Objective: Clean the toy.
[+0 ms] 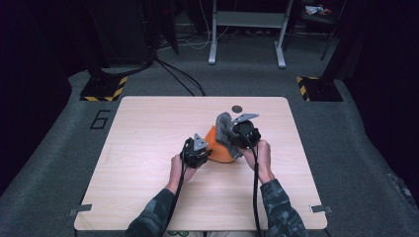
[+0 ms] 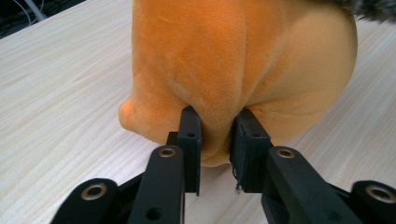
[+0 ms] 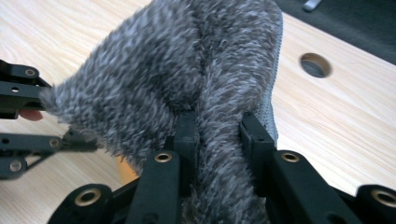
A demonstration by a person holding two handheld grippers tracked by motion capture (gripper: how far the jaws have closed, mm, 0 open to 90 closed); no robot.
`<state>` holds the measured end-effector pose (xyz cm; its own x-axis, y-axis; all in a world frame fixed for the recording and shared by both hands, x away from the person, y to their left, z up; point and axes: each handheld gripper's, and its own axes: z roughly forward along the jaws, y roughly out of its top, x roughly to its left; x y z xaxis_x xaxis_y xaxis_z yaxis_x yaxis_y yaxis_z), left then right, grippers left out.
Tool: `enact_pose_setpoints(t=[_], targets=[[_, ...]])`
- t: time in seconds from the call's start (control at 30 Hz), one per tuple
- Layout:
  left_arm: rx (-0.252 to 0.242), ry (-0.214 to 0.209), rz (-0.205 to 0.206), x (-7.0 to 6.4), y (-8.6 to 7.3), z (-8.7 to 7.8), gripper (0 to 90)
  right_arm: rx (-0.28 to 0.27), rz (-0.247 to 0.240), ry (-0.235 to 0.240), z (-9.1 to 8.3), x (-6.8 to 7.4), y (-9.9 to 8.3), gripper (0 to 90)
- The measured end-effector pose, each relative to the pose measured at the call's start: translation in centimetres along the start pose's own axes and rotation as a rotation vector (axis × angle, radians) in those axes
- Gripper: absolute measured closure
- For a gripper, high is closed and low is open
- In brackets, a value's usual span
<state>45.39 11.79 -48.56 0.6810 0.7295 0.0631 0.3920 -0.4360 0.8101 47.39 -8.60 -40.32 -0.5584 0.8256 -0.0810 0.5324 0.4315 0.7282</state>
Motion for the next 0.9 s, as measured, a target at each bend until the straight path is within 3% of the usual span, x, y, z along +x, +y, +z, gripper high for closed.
enact_pose_setpoints(t=[0.03,0.07,0.1,0.13,0.3,0.43,0.47,0.5,0.53,0.7,0.8,0.9], targets=[[0.0,0.0,0.0,0.0,0.0,0.0,77.4,0.0,0.0,0.0,0.0,0.0,0.0,72.0],[-0.011,-0.019,-0.038,0.3,-0.1,-0.1,77.9,-0.006,0.029,-0.012,-0.7,-0.4,-0.6,72.0],[-0.011,-0.019,-0.038,0.3,-0.1,-0.1,78.1,-0.006,0.029,-0.012,-0.7,-0.4,-0.6,72.0],[-0.02,-0.038,-0.071,0.6,-0.2,-0.2,78.3,0.0,0.048,-0.022,-1.1,-0.8,-1.3,72.0],[-0.029,-0.075,-0.123,0.5,-0.2,-0.5,79.4,0.046,0.06,-0.005,-0.2,-1.4,-2.6,72.0],[-0.039,-0.096,-0.166,0.2,0.1,-0.8,80.0,0.038,0.063,-0.014,-0.2,-1.6,-2.5,72.0],[-0.042,-0.116,-0.207,0.2,0.3,-1.1,80.3,0.02,0.063,-0.02,-0.6,-1.6,-2.0,72.1],[-0.042,-0.116,-0.207,0.2,0.3,-1.1,80.3,0.02,0.063,-0.02,-0.6,-1.6,-2.0,72.1],[-0.047,-0.12,-0.225,0.1,0.4,-1.2,80.3,0.009,0.056,-0.016,-0.9,-1.5,-1.8,72.1],[-0.04,-0.124,-0.241,-0.4,0.7,-1.4,80.1,-0.024,-0.005,-0.003,-1.7,0.0,0.1,72.0],[-0.039,-0.118,-0.243,-0.4,0.7,-1.4,79.9,0.001,-0.062,0.013,-0.6,1.4,1.0,71.9],[-0.025,-0.105,-0.238,-0.2,0.4,-1.2,79.4,0.021,-0.08,-0.003,0.1,1.8,1.0,71.8]])
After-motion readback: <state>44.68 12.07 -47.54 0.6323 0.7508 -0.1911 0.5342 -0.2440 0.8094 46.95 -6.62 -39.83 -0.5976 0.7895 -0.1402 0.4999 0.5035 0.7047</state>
